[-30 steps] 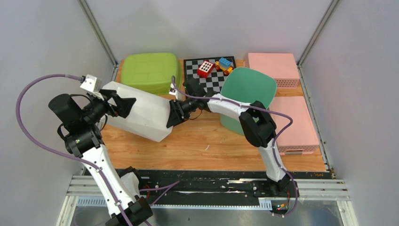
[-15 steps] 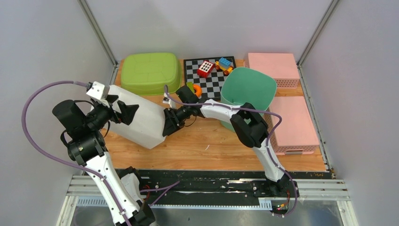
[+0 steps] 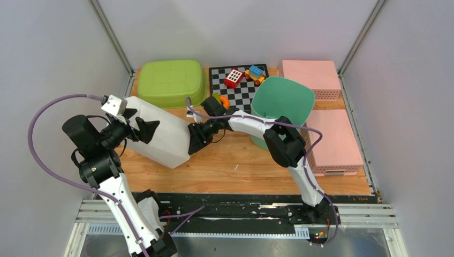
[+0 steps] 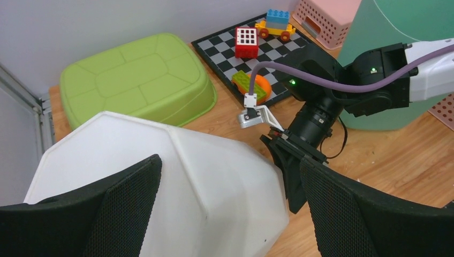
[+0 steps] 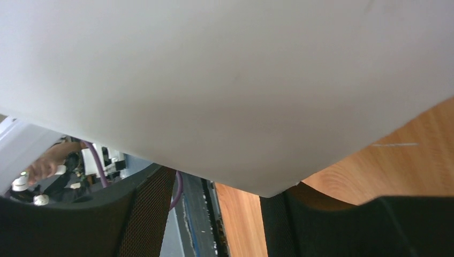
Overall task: Turn the large container upside down
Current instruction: Turn the container upside down at the center of the board.
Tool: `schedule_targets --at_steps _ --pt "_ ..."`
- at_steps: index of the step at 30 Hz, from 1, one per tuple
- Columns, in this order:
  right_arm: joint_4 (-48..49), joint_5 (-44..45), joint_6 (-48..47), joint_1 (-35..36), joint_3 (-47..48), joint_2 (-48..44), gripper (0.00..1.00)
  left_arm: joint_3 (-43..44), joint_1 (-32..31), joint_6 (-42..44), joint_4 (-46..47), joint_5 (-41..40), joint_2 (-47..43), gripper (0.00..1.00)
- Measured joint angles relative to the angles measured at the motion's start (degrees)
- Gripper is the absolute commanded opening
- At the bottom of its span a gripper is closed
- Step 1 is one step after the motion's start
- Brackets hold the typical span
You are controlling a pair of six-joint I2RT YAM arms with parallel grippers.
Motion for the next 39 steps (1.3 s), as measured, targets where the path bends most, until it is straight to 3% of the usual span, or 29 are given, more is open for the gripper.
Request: schedule_targets --at_steps 21,31,39 --pt "-10.0 8.6 -9.1 -1.2 5.3 0.3 0.6 -3.9 -2.7 -7.9 6.8 4.6 -3.5 1.0" --pt "-10.4 6.7 -8.0 -1.2 12.0 6.1 0.68 -6.1 -4.6 -10.2 10.9 4.4 -3.7 1.0" --pt "-9.5 5.4 -7.6 -1.4 11.1 6.4 0.71 -6.7 -5.6 -10.3 11.2 3.9 -3.1 1.0"
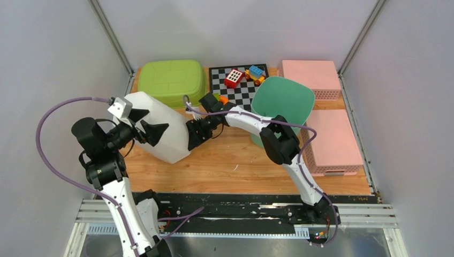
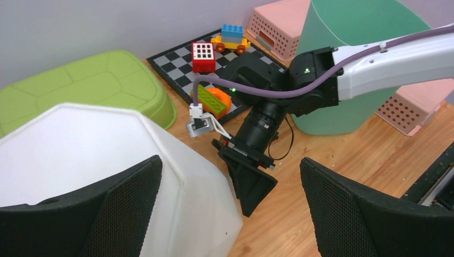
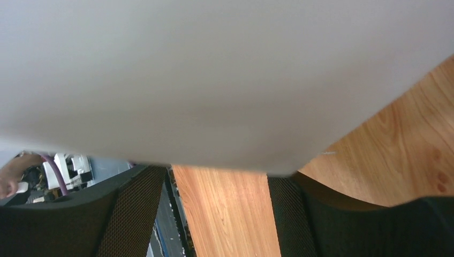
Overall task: Turn the large container upside down
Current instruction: Turn the container upside down at the center of the board.
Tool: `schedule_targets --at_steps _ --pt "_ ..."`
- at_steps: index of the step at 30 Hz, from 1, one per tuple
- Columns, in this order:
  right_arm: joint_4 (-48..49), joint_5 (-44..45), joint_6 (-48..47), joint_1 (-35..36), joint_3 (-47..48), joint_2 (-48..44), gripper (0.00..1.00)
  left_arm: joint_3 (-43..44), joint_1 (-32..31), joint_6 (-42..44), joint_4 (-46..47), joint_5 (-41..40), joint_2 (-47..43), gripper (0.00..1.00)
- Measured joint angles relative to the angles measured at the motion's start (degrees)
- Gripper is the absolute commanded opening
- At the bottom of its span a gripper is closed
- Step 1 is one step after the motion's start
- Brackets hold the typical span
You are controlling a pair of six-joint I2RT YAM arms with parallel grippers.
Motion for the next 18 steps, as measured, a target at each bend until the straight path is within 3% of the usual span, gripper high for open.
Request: schedule_targets --at_steps 18 --pt "2.8 6.6 -3.4 -1.2 -4.7 -8.4 0.72 -1.4 -3.5 1.4 -2.5 -4.3 2.8 1.0"
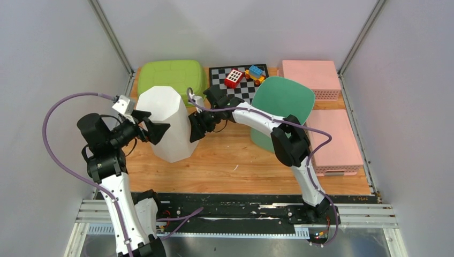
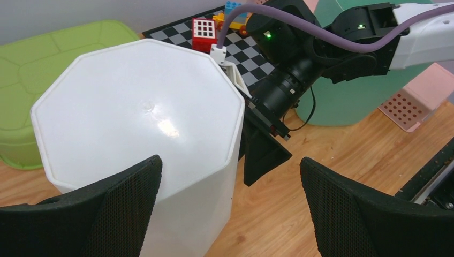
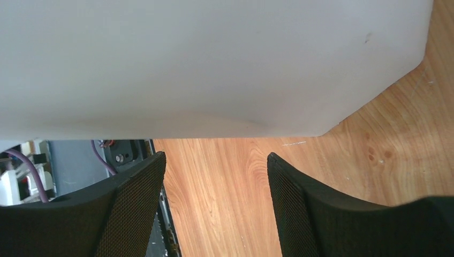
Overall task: Turn the large container upside down
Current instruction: Turn the container upside down at the center of the board, then move the container to the center of the board.
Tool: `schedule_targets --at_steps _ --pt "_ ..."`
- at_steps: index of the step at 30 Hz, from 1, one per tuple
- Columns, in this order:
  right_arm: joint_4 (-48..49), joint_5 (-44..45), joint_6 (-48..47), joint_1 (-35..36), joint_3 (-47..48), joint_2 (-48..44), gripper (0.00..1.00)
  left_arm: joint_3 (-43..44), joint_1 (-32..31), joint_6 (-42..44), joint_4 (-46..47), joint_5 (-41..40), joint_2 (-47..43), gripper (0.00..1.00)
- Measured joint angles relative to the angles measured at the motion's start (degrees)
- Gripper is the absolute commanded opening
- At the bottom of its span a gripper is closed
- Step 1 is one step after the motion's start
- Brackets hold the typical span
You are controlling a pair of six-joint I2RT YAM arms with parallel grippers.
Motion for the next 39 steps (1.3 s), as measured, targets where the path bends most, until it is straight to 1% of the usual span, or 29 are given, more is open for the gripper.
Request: schedule_targets --at_steps 4,11,14,19,21,23,27,29,34,39 --pt "-0.2 0.5 -2.7 0.0 -0.4 -1.7 0.72 1.8 0.0 0.8 -1.2 -2.1 0.0 1.0" --pt "-0.1 1.0 -8.5 0.1 0.5 -4.8 0.71 7.2 -0.1 3.4 -1.4 -9.4 -1.2 1.0" --pt "-1.0 1.0 -10.0 0.6 4.8 -2.9 0.71 8.8 -0.1 4.5 -0.8 -12.0 -1.5 1.0" --pt "-3.8 0.4 -10.9 2.9 17.2 4.0 0.71 9.2 -0.7 6.1 0.5 -15.9 0.3 1.0" --pt "-4.4 -0.2 -11.0 4.0 20.1 5.9 0.71 9.2 -1.2 6.8 0.4 -17.2 1.4 1.0" --pt "-5.6 -0.7 -11.1 4.9 20.9 6.7 0.71 9.2 -1.9 7.7 0.2 -18.1 2.2 1.0" --pt "-8.0 -1.2 -12.2 5.6 20.2 6.0 0.71 9.3 -4.0 11.1 -2.0 -20.7 3.5 1.0" --pt "-8.8 -1.4 -12.8 4.8 16.5 3.4 0.71 9.3 -4.9 13.2 -3.5 -21.7 3.5 1.0" --pt "-12.8 -1.7 -15.9 1.1 7.3 -6.7 0.71 9.3 -7.9 19.0 -7.0 -24.2 3.6 1.0" --pt "-16.4 -1.7 -20.9 -1.0 1.2 -19.2 0.72 9.2 -13.2 22.6 -8.5 -28.9 4.0 1.0"
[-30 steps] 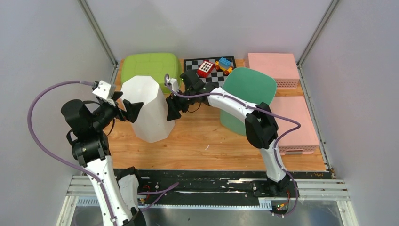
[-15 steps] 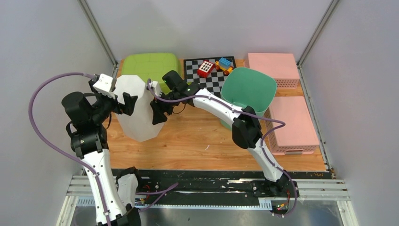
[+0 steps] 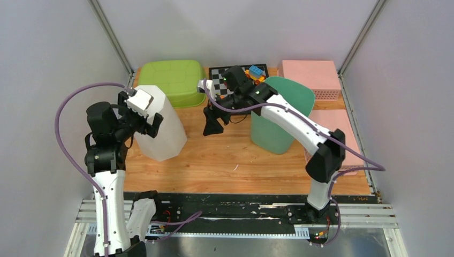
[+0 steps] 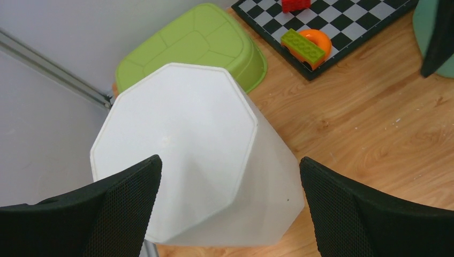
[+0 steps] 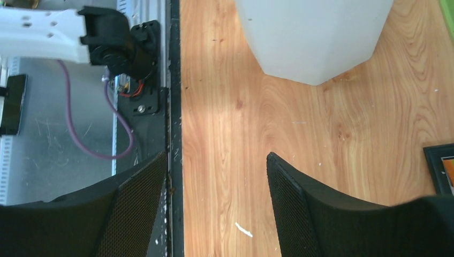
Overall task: Turn the large container upside down
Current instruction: Move the container to the center of the board.
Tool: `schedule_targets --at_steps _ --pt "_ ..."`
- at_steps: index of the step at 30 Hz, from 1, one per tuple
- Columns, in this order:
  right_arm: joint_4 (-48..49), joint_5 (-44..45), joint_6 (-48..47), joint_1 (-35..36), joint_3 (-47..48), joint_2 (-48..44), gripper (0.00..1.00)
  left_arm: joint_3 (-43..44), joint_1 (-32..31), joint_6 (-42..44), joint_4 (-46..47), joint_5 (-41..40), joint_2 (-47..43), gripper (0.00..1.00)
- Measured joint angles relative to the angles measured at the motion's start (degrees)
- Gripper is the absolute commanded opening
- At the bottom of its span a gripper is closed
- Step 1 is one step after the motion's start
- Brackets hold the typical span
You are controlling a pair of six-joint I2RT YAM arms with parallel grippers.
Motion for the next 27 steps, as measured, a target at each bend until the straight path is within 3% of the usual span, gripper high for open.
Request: schedule_targets --at_steps 8,27 --pt "-2.5 -0.5 -6.4 -1.2 -9.4 -12.3 0.72 -1.1 -6.4 2.4 1.3 -8.6 1.1 1.0" --pt "-5.2 -4.1 -13.4 -8.2 -15.0 -14.0 0.73 -10.6 -7.3 2.2 13.7 -18.9 1.3 1.0"
